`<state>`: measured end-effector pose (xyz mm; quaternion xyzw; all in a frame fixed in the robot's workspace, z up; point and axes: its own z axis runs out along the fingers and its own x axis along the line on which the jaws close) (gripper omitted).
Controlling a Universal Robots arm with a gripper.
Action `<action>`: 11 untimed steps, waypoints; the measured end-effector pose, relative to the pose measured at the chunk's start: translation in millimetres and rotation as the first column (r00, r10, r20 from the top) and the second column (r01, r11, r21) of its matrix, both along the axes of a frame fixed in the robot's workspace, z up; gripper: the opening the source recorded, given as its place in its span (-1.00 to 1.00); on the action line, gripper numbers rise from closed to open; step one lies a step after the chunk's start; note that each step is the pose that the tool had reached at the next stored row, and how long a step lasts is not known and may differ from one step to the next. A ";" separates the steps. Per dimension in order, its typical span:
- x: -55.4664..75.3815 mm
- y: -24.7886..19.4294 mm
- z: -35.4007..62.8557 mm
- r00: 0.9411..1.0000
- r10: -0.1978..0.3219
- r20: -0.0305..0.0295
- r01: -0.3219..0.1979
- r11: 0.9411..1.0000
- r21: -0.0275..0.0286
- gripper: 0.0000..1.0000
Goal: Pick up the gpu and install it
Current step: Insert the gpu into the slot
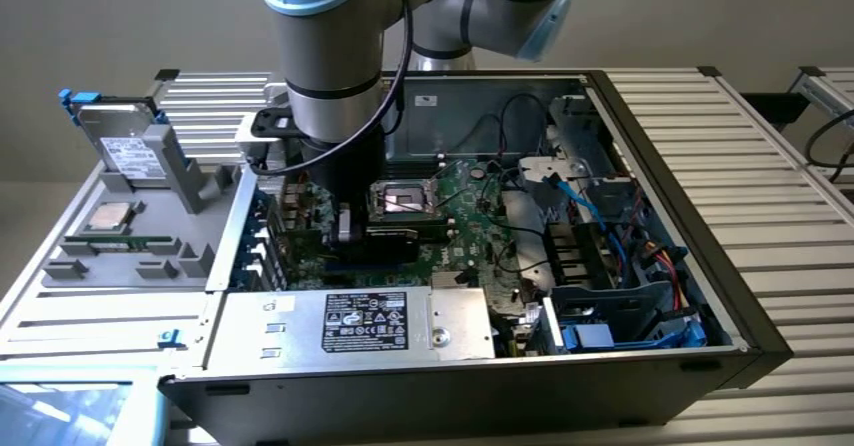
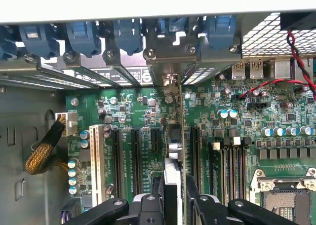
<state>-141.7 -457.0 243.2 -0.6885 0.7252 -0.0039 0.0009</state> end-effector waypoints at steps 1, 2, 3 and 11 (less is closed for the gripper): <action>0.0 0.0 -0.1 1.000 0.000 0.000 0.000 1.000 0.000 -0.44; 0.0 0.0 -0.6 1.000 0.000 0.001 0.000 1.000 0.000 -0.44; 0.0 0.0 -1.1 1.000 0.000 0.001 0.000 1.000 0.000 -0.44; -0.1 0.0 -2.1 1.000 0.000 0.002 0.000 1.000 0.000 -0.44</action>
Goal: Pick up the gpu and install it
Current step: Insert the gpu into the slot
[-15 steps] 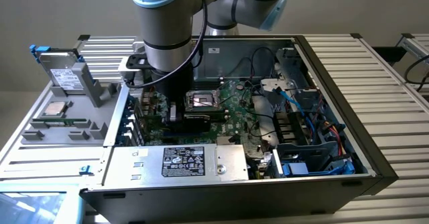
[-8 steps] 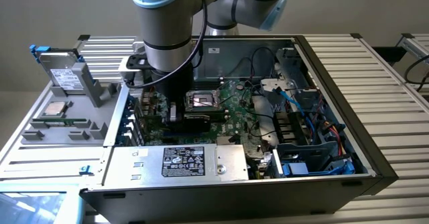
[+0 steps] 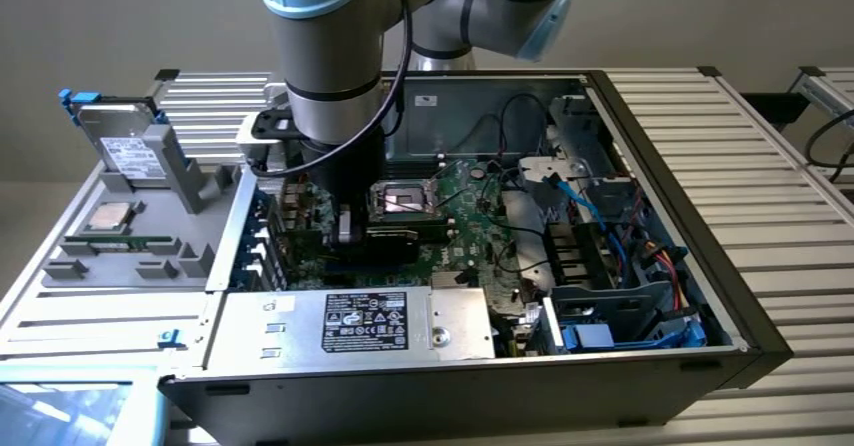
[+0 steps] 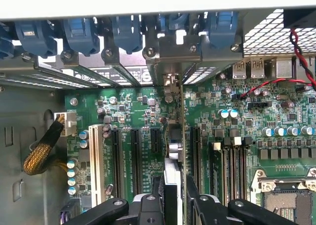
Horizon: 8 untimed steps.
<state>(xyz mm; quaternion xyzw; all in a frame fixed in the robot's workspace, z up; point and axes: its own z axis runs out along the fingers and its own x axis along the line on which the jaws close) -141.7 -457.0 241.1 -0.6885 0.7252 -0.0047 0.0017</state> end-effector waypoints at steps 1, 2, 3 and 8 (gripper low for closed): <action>0.0 0.0 0.0 1.000 0.000 0.000 0.000 1.000 0.000 -0.44; 0.0 0.0 0.0 1.000 0.000 0.000 0.000 1.000 0.000 -0.44; 0.0 0.0 0.0 1.000 0.000 0.000 0.000 1.000 0.000 -0.44; -0.7 0.0 -0.5 1.000 0.000 0.000 0.000 1.000 0.000 -0.44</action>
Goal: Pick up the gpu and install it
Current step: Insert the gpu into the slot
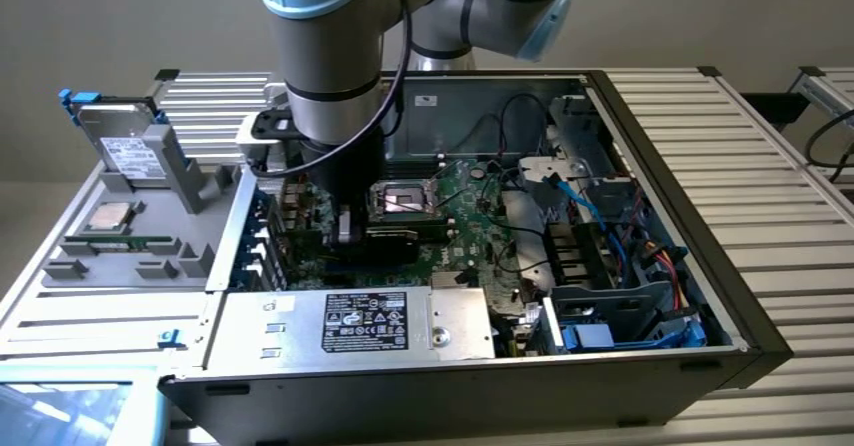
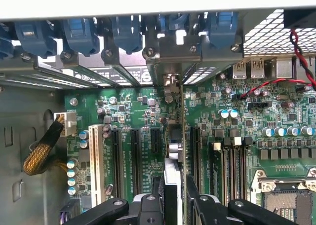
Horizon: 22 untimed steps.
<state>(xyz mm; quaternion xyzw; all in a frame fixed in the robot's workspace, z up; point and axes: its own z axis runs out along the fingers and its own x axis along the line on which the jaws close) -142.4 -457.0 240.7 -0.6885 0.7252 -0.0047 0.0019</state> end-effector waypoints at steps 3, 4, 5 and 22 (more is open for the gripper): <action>-0.7 0.0 -0.4 1.000 0.000 0.000 0.000 1.000 0.000 -0.44; -0.7 0.0 -0.3 1.000 0.000 0.000 0.000 1.000 0.000 -0.44; -0.8 0.0 -0.3 1.000 0.000 0.000 0.000 1.000 0.000 -0.44; 0.4 -0.6 -0.4 1.000 0.000 0.000 0.000 1.000 0.000 -0.44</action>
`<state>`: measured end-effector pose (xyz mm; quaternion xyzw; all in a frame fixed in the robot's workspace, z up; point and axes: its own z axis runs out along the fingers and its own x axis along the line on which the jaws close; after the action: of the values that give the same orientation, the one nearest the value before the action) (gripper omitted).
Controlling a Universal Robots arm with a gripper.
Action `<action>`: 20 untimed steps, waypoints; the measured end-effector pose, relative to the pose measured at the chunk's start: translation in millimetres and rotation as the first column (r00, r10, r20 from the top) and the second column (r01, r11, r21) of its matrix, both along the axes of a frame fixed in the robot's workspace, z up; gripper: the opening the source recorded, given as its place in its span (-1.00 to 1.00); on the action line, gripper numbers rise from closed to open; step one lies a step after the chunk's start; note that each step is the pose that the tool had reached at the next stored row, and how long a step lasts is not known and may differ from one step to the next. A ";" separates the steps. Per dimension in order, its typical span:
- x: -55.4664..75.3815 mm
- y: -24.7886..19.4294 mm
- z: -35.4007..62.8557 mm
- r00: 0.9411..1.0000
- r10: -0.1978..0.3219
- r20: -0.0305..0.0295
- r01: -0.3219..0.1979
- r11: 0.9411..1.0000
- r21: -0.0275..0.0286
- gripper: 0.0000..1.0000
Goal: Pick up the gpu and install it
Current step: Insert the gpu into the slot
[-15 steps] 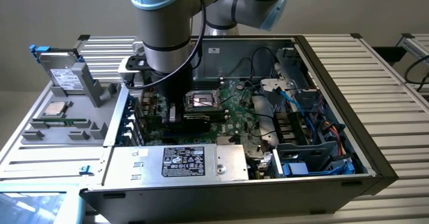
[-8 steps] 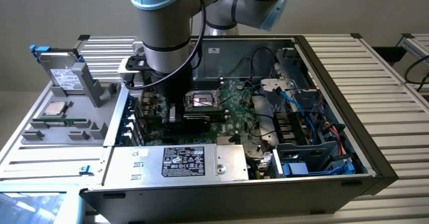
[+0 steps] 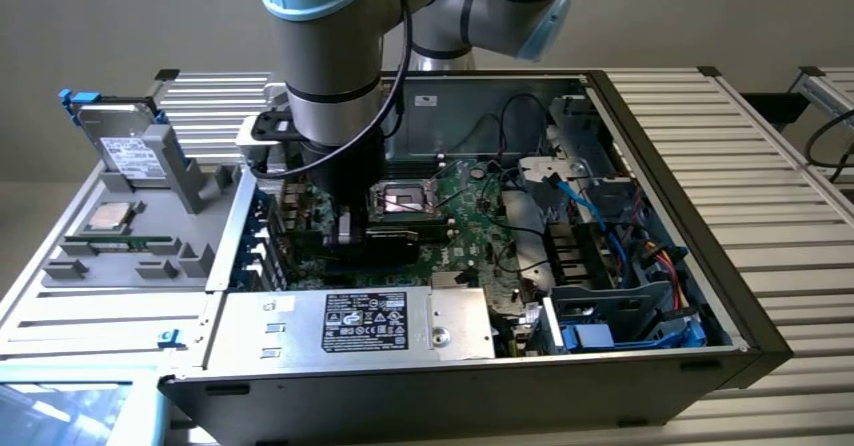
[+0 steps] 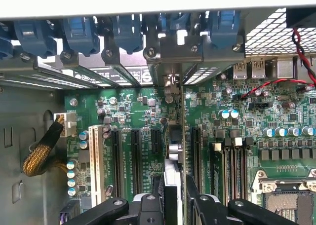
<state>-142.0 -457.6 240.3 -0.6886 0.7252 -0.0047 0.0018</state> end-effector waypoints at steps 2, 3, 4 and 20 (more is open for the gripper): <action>-0.1 0.0 0.0 1.000 0.000 0.000 0.000 1.000 0.000 -0.44; -0.3 0.0 0.0 1.000 0.000 0.000 0.000 1.000 0.000 -0.44; -0.5 0.0 0.0 1.000 0.000 0.000 0.000 1.000 0.000 -0.44; 1.6 -0.2 0.3 1.000 0.000 -0.002 0.000 1.000 0.000 -0.44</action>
<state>-140.4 -457.8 240.6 -0.6886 0.7251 -0.0039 0.0011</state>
